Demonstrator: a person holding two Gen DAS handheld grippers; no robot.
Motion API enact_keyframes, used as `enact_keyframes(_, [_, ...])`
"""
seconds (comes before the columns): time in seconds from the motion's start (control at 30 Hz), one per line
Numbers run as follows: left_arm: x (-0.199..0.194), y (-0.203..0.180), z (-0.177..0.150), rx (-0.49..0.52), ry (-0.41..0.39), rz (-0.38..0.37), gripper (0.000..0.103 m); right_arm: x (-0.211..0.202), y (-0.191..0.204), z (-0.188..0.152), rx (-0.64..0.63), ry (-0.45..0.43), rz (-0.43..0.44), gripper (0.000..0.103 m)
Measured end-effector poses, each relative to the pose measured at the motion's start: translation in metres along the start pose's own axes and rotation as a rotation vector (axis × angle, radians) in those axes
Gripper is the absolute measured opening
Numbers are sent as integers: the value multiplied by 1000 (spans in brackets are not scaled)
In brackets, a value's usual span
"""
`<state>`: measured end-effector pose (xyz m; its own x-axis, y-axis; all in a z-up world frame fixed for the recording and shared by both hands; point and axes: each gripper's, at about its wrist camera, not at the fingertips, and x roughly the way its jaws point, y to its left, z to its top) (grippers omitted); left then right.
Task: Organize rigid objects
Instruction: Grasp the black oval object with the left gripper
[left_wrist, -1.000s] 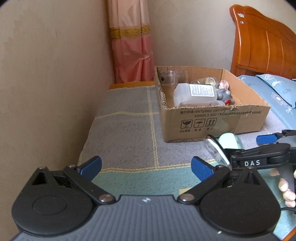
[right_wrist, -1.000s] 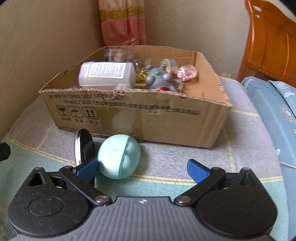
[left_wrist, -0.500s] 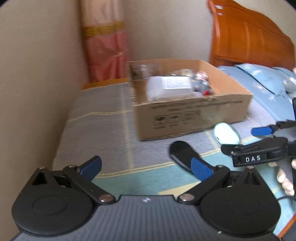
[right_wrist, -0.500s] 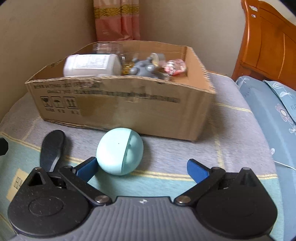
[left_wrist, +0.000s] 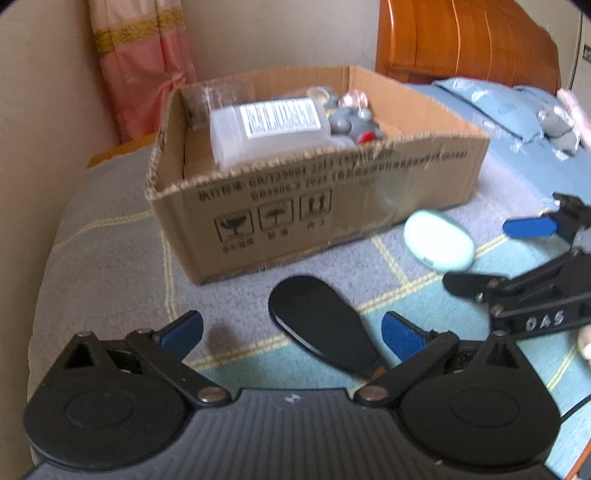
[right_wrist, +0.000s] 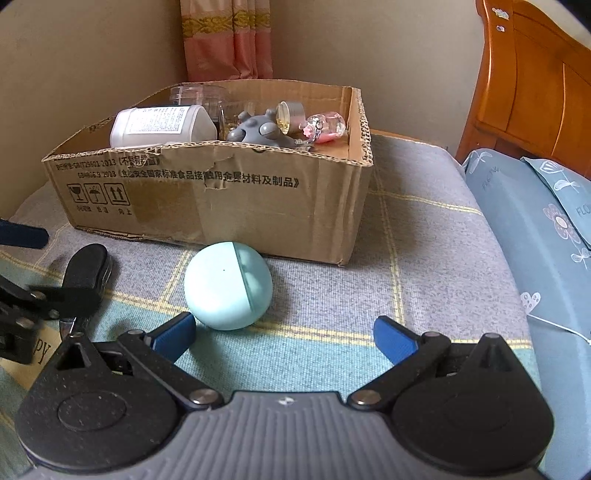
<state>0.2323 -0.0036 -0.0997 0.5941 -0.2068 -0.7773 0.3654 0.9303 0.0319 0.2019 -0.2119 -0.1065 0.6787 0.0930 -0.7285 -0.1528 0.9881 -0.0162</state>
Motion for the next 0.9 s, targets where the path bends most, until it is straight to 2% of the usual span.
enact_keyframes(0.17, [-8, 8, -13, -13, 10, 23, 102, -1, -1, -1, -4, -5, 5, 103])
enact_keyframes(0.43, [-24, 42, -32, -90, 23, 115, 102, -1, 0, -2, -4, -11, 5, 103])
enact_keyframes(0.73, [-21, 74, -31, -170, 18, 218, 102, -2, 0, -2, -2, -12, 1, 103])
enact_keyframes(0.9, [-19, 68, -25, -149, 22, 258, 102, -2, -1, -2, -2, -14, 0, 103])
